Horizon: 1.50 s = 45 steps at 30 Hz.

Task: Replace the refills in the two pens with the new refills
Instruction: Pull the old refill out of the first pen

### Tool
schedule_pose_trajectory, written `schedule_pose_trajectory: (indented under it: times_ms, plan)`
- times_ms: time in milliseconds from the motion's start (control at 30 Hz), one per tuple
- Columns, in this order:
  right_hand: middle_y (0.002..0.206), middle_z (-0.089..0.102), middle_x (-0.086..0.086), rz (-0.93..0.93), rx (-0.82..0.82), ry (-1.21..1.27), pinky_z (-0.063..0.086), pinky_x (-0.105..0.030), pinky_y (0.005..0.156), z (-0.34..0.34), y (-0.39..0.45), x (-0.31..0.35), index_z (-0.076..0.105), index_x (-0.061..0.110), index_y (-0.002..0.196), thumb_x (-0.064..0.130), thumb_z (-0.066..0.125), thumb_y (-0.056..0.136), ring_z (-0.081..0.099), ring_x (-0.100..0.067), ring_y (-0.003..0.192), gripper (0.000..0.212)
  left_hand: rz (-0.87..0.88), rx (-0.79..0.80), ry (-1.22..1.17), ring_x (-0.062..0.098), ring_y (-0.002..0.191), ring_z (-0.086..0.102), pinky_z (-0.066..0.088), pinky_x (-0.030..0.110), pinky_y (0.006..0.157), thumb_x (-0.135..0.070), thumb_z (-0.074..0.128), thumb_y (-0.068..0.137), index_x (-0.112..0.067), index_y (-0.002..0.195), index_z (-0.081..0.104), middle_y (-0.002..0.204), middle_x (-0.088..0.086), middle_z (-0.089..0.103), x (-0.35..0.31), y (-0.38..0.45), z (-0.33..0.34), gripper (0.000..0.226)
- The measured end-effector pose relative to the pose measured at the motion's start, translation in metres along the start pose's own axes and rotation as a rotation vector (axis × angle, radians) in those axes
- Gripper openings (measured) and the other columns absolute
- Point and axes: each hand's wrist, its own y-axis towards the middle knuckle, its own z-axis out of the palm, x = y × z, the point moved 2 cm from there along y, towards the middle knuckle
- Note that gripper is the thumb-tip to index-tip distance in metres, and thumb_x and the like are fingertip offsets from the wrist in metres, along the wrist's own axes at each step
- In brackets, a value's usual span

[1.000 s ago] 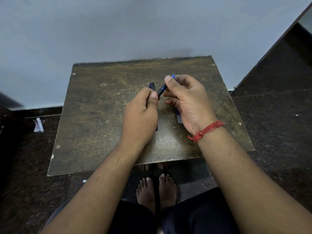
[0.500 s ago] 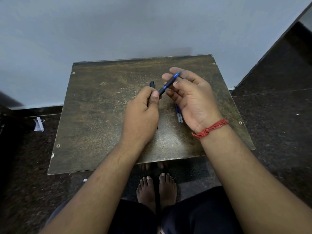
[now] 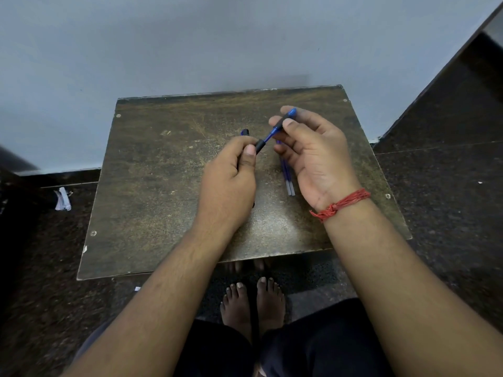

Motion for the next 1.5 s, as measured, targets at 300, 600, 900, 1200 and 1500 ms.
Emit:
schedule_pose_trajectory:
  times_ms: [300, 600, 900, 1200, 1500]
  plan:
    - [0.1, 0.072, -0.014, -0.109, -0.16, 0.233, 0.055, -0.028, 0.069, -0.014, 0.01, 0.008, 0.063, 0.011, 0.1, 0.0, 0.06, 0.094, 0.066, -0.02, 0.084, 0.013, 0.035, -0.004, -0.03, -0.018, 0.083, 0.056, 0.041, 0.005, 0.075, -0.021, 0.046, 0.103, -0.026, 0.117, 0.068, 0.09, -0.027, 0.064, 0.001, 0.0, 0.002, 0.026]
    - [0.076, 0.065, 0.01, -0.308, -0.225, -0.963, 0.053, -0.027, 0.071, -0.038, 0.016, 0.012, 0.066, 0.026, 0.088, 0.03, 0.07, 0.085, 0.064, -0.011, 0.075, 0.007, 0.0, -0.079, -0.115, -0.005, 0.092, 0.062, 0.048, 0.02, 0.084, -0.025, 0.043, 0.102, -0.025, 0.115, 0.068, 0.097, -0.02, 0.069, 0.006, 0.004, 0.0, 0.028]
    - [0.101, 0.069, 0.001, -0.332, -0.208, -1.601, 0.042, -0.044, 0.095, -0.02, 0.009, 0.003, 0.066, 0.022, 0.101, 0.041, 0.059, 0.092, 0.054, -0.028, 0.11, 0.022, -0.01, -0.092, -0.132, -0.004, 0.094, 0.062, 0.047, 0.018, 0.083, -0.024, 0.043, 0.103, -0.023, 0.117, 0.068, 0.099, -0.018, 0.069, 0.006, 0.005, -0.001, 0.028]
    - [0.09, 0.066, 0.008, -0.395, -0.258, -1.338, 0.05, -0.04, 0.085, -0.022, 0.009, 0.01, 0.067, 0.023, 0.096, 0.034, 0.06, 0.092, 0.058, -0.024, 0.101, 0.013, -0.013, -0.092, -0.127, -0.007, 0.091, 0.061, 0.047, 0.018, 0.082, -0.024, 0.043, 0.103, -0.028, 0.115, 0.067, 0.096, -0.024, 0.067, 0.005, 0.005, -0.003, 0.027]
    - [0.071, 0.062, 0.01, -0.384, -0.07, -0.955, 0.041, -0.015, 0.059, 0.018, -0.016, 0.001, 0.067, 0.021, 0.085, 0.034, 0.061, 0.095, 0.056, -0.002, 0.066, 0.017, -0.008, -0.071, -0.113, -0.005, 0.071, 0.053, 0.042, 0.023, 0.069, -0.024, 0.044, 0.103, -0.027, 0.116, 0.067, 0.069, -0.016, 0.057, 0.005, 0.004, -0.003, 0.027]
